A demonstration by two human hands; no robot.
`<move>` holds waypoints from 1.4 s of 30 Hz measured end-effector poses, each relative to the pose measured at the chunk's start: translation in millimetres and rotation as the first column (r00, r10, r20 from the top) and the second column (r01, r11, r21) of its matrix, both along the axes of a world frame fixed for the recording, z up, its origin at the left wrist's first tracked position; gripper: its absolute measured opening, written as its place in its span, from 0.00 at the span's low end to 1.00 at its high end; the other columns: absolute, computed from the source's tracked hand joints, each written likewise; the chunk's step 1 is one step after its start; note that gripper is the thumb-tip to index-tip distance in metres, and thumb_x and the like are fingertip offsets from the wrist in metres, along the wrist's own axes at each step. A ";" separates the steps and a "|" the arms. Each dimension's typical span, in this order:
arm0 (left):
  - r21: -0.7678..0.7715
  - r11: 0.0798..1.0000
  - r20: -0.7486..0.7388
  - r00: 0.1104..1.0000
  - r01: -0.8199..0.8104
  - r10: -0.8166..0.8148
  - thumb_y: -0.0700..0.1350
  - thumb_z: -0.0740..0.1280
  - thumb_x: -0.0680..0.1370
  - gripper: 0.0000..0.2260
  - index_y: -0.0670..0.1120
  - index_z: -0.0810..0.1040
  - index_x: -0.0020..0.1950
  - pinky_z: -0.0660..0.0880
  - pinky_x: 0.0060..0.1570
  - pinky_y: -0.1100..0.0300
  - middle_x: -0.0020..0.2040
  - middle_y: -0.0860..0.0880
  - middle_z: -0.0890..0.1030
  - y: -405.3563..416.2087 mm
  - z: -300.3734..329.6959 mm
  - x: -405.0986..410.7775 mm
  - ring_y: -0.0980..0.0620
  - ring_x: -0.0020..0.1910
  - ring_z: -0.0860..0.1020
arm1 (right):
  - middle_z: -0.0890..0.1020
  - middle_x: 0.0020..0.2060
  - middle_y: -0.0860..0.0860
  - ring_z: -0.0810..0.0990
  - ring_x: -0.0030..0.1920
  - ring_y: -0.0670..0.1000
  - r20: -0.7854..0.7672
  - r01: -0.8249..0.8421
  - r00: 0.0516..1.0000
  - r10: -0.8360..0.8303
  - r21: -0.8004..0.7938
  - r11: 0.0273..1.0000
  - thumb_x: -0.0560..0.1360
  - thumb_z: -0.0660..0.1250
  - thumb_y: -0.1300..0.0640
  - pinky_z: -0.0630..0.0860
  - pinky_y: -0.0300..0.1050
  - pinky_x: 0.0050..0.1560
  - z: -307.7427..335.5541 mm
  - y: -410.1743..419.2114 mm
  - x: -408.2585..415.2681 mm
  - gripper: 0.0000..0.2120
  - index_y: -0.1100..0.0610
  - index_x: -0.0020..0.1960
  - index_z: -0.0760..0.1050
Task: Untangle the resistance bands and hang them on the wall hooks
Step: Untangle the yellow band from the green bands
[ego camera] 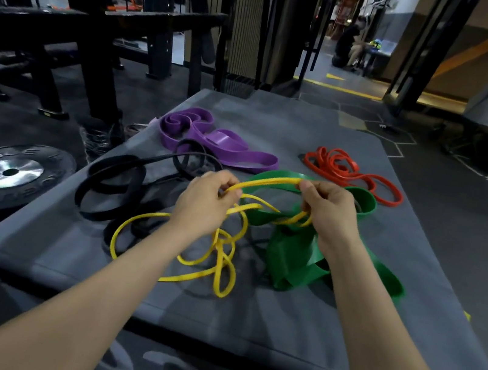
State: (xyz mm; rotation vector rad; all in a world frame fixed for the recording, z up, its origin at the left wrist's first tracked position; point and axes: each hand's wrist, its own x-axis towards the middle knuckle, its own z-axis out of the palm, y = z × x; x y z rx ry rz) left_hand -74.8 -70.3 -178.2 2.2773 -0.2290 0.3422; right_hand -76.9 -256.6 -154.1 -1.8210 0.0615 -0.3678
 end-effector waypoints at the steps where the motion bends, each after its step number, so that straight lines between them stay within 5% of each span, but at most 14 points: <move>1: -0.039 0.999 0.026 0.999 -0.028 0.029 0.49 0.64 0.77 0.06 0.56 0.71 0.40 0.72 0.44 0.51 0.38 0.51 0.73 0.4 1.0 0.0 0.43 0.44 0.75 | 0.73 0.26 0.53 0.71 0.25 0.43 -0.043 0.023 0.999 -0.032 -0.186 0.982 0.77 0.64 0.57 0.66 0.41 0.32 0.5 0.1 0.5 0.12 0.59 0.35 0.75; 4: -0.034 0.997 0.122 0.990 -0.065 0.069 0.47 0.64 0.77 0.05 0.53 0.72 0.41 0.69 0.42 0.54 0.38 0.51 0.72 -2.4 6.5 -3.1 0.48 0.43 0.73 | 0.81 0.43 0.61 0.78 0.47 0.60 0.025 0.078 0.997 -0.080 -0.615 0.785 0.75 0.65 0.58 0.73 0.49 0.47 16.7 7.0 -8.6 0.08 0.62 0.47 0.79; 7: -0.020 0.998 0.221 0.973 -0.062 0.065 0.44 0.66 0.76 0.03 0.50 0.78 0.42 0.67 0.39 0.57 0.35 0.54 0.68 -8.0 13.2 -9.7 0.49 0.39 0.71 | 0.74 0.63 0.60 0.71 0.65 0.58 0.078 -0.048 0.988 0.133 -0.665 0.745 0.72 0.60 0.68 0.65 0.46 0.66 41.6 27.4 -24.3 0.23 0.60 0.66 0.72; 9: -0.004 0.999 0.289 0.956 -0.049 0.048 0.42 0.67 0.75 0.03 0.47 0.81 0.44 0.70 0.41 0.56 0.37 0.51 0.73 -10.5 15.1 -12.7 0.45 0.41 0.75 | 0.78 0.60 0.56 0.75 0.62 0.52 0.024 -0.198 0.966 0.259 -0.581 0.790 0.72 0.62 0.65 0.68 0.45 0.65 48.8 39.5 -30.3 0.20 0.60 0.63 0.75; 12: 0.016 0.999 0.313 0.949 -0.041 0.034 0.42 0.67 0.74 0.06 0.47 0.83 0.48 0.75 0.43 0.54 0.40 0.47 0.76 -12.0 16.6 -15.6 0.47 0.40 0.76 | 0.76 0.31 0.56 0.72 0.36 0.50 -0.060 -0.306 0.945 0.323 -0.521 0.797 0.76 0.63 0.53 0.70 0.47 0.40 39.4 44.9 -29.3 0.14 0.63 0.38 0.75; 17: -0.008 0.994 0.223 0.969 -0.109 0.108 0.42 0.69 0.72 0.06 0.49 0.81 0.48 0.71 0.41 0.57 0.41 0.53 0.71 -10.2 18.1 -18.0 0.53 0.38 0.72 | 0.70 0.26 0.50 0.67 0.32 0.52 -0.016 -0.176 0.975 0.220 -0.659 0.732 0.78 0.62 0.51 0.58 0.41 0.34 28.8 43.7 -24.9 0.17 0.58 0.33 0.68; 20: 0.156 0.981 0.145 0.985 -0.114 0.092 0.45 0.69 0.71 0.05 0.49 0.78 0.45 0.70 0.44 0.56 0.44 0.51 0.71 -10.2 6.7 -18.1 0.47 0.48 0.74 | 0.68 0.26 0.48 0.65 0.30 0.47 0.116 -0.154 0.968 0.224 -0.430 0.890 0.78 0.62 0.55 0.62 0.42 0.33 36.6 44.0 -22.0 0.15 0.54 0.32 0.71; 22: 0.272 0.956 0.012 0.994 -0.110 0.111 0.49 0.66 0.74 0.06 0.48 0.77 0.45 0.69 0.49 0.55 0.48 0.49 0.73 -4.8 -4.9 -15.2 0.45 0.52 0.72 | 0.69 0.27 0.48 0.66 0.31 0.46 0.216 -0.067 0.974 0.065 0.001 0.998 0.79 0.60 0.57 0.66 0.42 0.34 47.5 32.4 -19.2 0.15 0.52 0.33 0.71; 24: 0.291 0.953 -0.060 0.992 -0.091 0.113 0.50 0.64 0.75 0.05 0.50 0.76 0.47 0.70 0.52 0.53 0.47 0.50 0.75 5.1 -10.5 -12.5 0.45 0.53 0.71 | 0.70 0.28 0.49 0.68 0.31 0.47 0.204 0.077 0.967 -0.151 0.329 0.941 0.79 0.59 0.57 0.68 0.42 0.34 53.4 8.5 -15.4 0.16 0.53 0.33 0.70; 26: 0.196 0.977 -0.025 0.996 -0.078 0.084 0.47 0.63 0.77 0.03 0.50 0.75 0.47 0.72 0.49 0.50 0.40 0.51 0.74 14.6 -10.7 -8.4 0.42 0.49 0.74 | 0.70 0.28 0.51 0.69 0.32 0.50 0.136 0.233 0.958 -0.252 0.144 0.962 0.78 0.60 0.54 0.66 0.44 0.36 43.8 -13.3 -9.5 0.16 0.55 0.32 0.71; 28: 0.136 0.989 0.006 0.998 -0.056 0.056 0.45 0.60 0.79 0.06 0.46 0.75 0.48 0.72 0.47 0.49 0.39 0.51 0.76 18.5 -10.4 -5.3 0.40 0.46 0.75 | 0.76 0.33 0.60 0.74 0.38 0.57 -0.025 0.205 0.974 -0.225 -0.326 0.923 0.77 0.62 0.53 0.65 0.45 0.40 23.3 -19.1 -4.2 0.14 0.61 0.39 0.78; 32: 0.262 0.964 0.030 0.999 -0.037 0.030 0.47 0.56 0.81 0.09 0.43 0.72 0.49 0.68 0.52 0.47 0.46 0.46 0.77 16.1 -14.0 -7.5 0.43 0.50 0.72 | 0.75 0.58 0.61 0.70 0.63 0.62 -0.117 0.048 0.955 -0.272 -0.845 0.533 0.77 0.60 0.54 0.65 0.54 0.66 3.3 -0.7 -14.1 0.14 0.62 0.55 0.76; 38: 0.344 0.939 0.032 0.999 -0.012 0.001 0.44 0.59 0.80 0.02 0.45 0.69 0.48 0.70 0.49 0.47 0.43 0.50 0.68 8.6 -7.3 -18.9 0.48 0.47 0.65 | 0.64 0.70 0.56 0.58 0.71 0.59 0.167 0.145 0.986 0.026 -0.912 0.383 0.73 0.61 0.60 0.49 0.55 0.73 28.7 26.6 -35.5 0.27 0.57 0.71 0.63; 42: 0.394 0.919 0.008 1.000 -0.002 -0.001 0.36 0.67 0.70 0.13 0.45 0.70 0.52 0.71 0.45 0.48 0.45 0.53 0.65 6.5 -3.0 -22.7 0.50 0.47 0.63 | 0.65 0.71 0.51 0.59 0.73 0.52 -0.067 -0.143 0.956 0.286 -0.957 0.252 0.74 0.61 0.54 0.43 0.50 0.74 20.4 51.8 -43.1 0.31 0.54 0.74 0.56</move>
